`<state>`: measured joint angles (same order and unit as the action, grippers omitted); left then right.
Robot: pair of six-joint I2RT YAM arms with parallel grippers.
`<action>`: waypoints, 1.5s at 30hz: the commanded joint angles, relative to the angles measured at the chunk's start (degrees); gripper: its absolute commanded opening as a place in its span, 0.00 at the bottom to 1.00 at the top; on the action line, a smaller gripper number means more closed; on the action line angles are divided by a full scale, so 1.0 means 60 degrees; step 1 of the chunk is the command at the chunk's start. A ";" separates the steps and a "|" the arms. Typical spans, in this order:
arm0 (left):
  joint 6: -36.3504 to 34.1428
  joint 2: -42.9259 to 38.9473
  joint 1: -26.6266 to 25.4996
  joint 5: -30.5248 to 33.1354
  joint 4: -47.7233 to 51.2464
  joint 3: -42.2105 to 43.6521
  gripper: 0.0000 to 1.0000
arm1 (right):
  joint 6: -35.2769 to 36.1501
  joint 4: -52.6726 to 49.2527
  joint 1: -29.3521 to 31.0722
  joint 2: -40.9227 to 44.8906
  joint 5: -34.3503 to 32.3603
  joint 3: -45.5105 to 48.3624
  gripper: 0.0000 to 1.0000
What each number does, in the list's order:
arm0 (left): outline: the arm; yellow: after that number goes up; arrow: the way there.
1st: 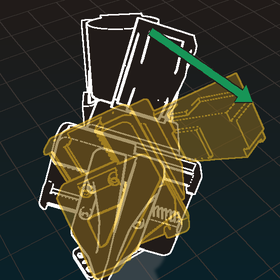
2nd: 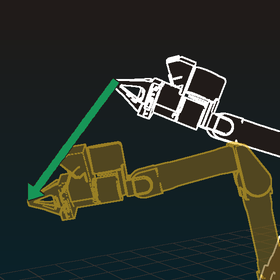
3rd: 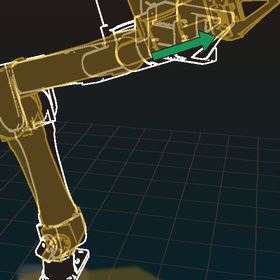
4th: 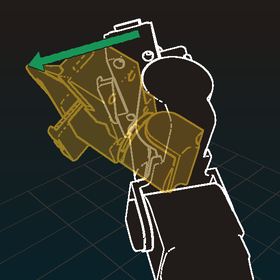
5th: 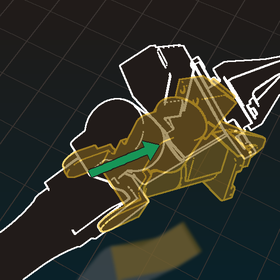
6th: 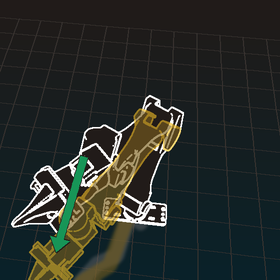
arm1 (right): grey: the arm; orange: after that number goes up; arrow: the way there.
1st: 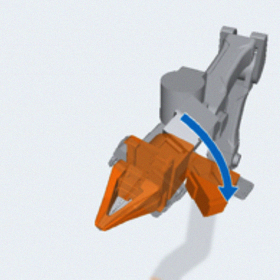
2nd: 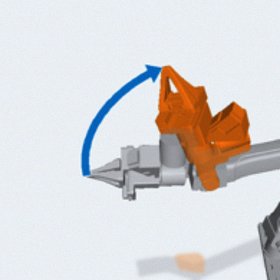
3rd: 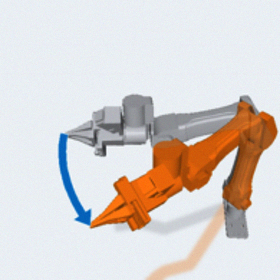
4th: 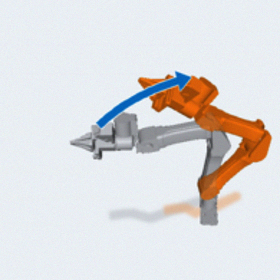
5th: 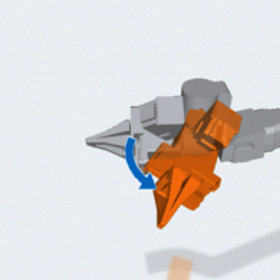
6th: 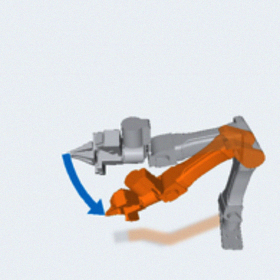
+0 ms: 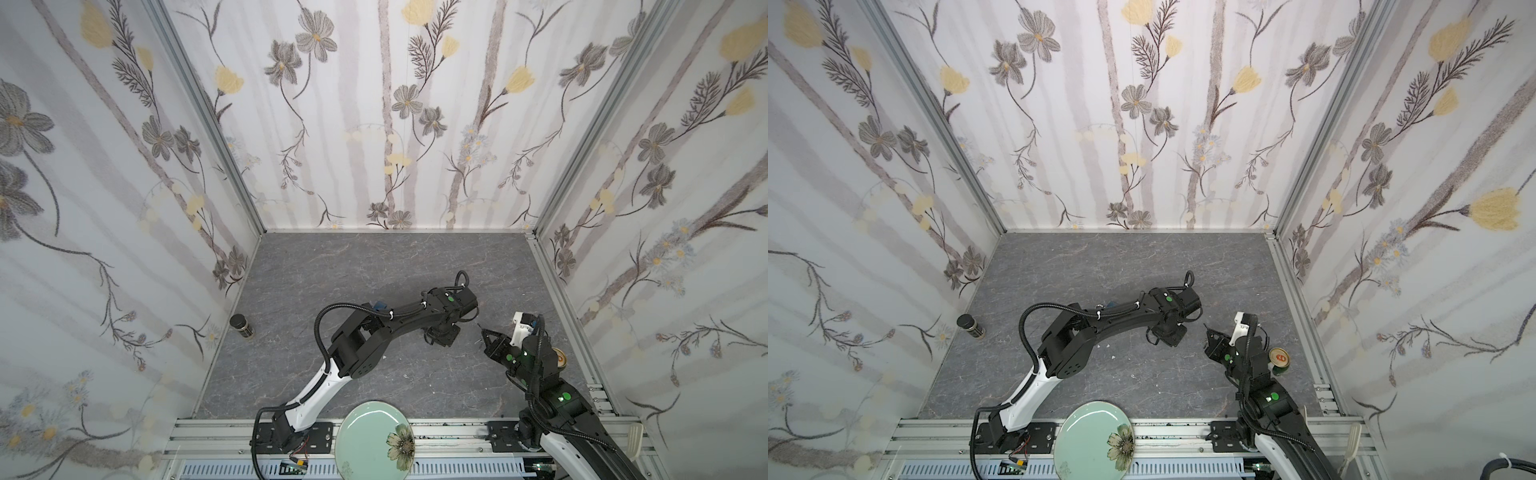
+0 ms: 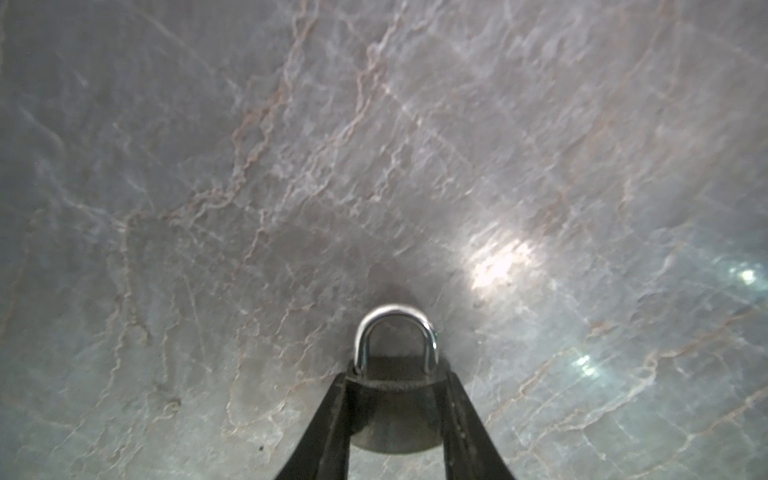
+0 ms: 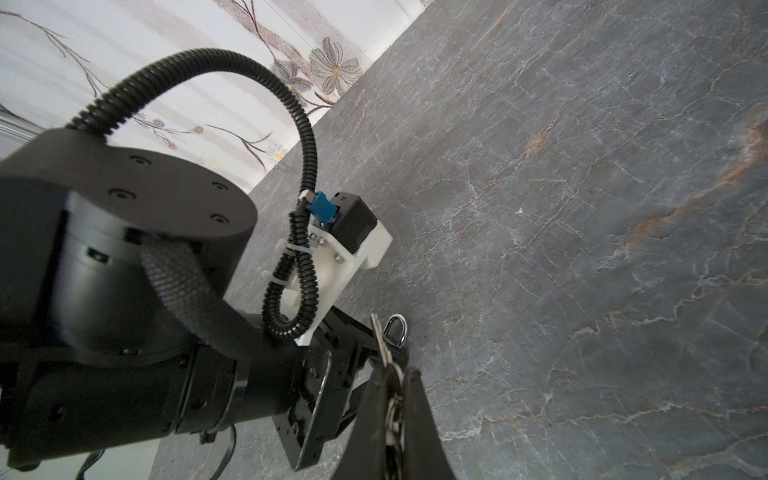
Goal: Unlock with the key
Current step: 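Lower the left gripper onto the small black padlock and grasp its body, then lift the black padlock with the left gripper toward the right gripper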
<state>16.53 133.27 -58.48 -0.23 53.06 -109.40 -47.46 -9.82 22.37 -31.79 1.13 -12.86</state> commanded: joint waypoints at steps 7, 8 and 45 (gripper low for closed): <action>0.0536 -0.1400 0.0643 0.0155 -0.0503 0.1918 0.27 | -0.0160 0.1228 -0.0008 -0.0468 0.0320 0.0228 0.00; 0.0575 -0.1465 0.0691 0.0155 -0.0548 0.2073 0.27 | -0.0161 0.1309 -0.0010 -0.0512 0.0368 0.0239 0.00; 0.1512 -0.1549 0.1244 -0.0301 -0.0507 0.2697 0.22 | -0.0382 0.2194 -0.0001 -0.0869 0.0783 0.0617 0.00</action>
<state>23.33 124.68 -51.77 -1.67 49.50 -94.78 -49.41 -0.97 22.35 -36.23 4.62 -9.30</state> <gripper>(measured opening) 0.295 0.073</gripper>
